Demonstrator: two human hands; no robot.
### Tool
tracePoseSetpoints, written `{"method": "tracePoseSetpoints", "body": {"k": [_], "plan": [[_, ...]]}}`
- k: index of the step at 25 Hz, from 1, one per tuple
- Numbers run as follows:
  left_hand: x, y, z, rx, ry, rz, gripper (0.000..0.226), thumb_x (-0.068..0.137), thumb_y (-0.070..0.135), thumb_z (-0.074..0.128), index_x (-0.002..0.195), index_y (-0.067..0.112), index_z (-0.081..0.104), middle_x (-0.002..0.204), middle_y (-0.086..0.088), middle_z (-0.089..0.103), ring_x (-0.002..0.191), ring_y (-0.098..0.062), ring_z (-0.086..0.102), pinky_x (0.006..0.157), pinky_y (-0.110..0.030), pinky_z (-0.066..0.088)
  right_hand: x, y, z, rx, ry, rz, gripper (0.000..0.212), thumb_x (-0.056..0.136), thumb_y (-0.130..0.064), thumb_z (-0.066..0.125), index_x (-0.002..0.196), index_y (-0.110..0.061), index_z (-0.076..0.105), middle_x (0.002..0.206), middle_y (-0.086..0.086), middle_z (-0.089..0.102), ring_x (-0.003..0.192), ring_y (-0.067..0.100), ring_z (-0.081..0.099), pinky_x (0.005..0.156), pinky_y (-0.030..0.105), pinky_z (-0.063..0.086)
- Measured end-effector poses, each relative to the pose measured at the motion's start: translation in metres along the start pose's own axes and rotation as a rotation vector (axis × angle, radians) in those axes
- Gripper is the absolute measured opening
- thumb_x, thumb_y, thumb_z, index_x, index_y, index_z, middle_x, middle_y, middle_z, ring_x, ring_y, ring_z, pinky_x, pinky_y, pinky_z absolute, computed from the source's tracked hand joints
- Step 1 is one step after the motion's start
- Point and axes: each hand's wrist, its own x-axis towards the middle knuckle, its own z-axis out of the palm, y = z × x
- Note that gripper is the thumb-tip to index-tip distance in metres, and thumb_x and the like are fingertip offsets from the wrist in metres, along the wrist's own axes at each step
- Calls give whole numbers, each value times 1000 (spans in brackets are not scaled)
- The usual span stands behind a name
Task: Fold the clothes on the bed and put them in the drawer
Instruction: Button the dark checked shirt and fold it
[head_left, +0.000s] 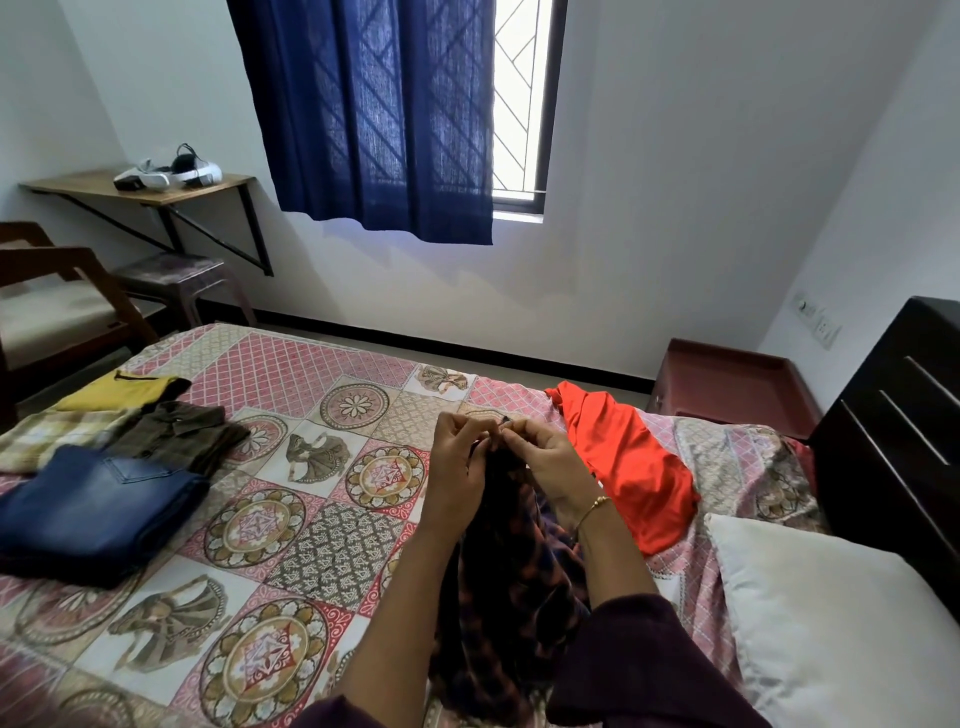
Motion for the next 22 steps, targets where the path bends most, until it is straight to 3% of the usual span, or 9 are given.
{"method": "tracePoseSetpoints", "body": {"k": [5,10,14,17,19,22], "plan": [[-2,10,3,9,-29,100,29,85,-5,41,100,-4,66,90,11,40,86,-2,48,78,-2,39,0,-13,-10,18,-127,107,18,96,-5,45,81,-11,54,77,3,56,66,7,55,58,16,50],[-3,-3,10,176,11,71,32,84,4,40,100,3,68,94,-2,50,89,-17,45,76,-12,37,-4,-8,-2,167,-44,118,21,97,-6,44,79,-9,54,72,3,58,60,7,55,53,13,46],[-4,3,20,290,133,71,26,87,11,42,96,9,66,90,-5,59,86,-18,42,65,-12,28,-6,-13,-1,419,3,152,19,96,-5,44,80,-7,55,66,2,64,60,9,61,55,17,51],[-8,8,26,175,142,-158,14,92,19,55,101,9,57,85,-1,60,77,-18,51,61,-24,35,-5,-17,-2,523,67,145,18,96,-5,44,83,-5,57,66,4,65,65,14,61,58,20,53],[-9,4,25,103,42,-192,10,92,14,56,98,7,61,79,-2,63,70,-17,57,60,-27,41,-3,-20,-6,573,110,125,17,96,-6,44,85,-5,57,67,3,65,65,13,61,60,21,53],[-5,5,25,-98,-42,-256,9,91,6,57,95,7,65,84,-5,68,73,-16,61,66,-25,48,1,-18,-8,631,199,65,17,97,-5,43,84,-7,54,67,3,64,60,11,63,56,21,54]]}}
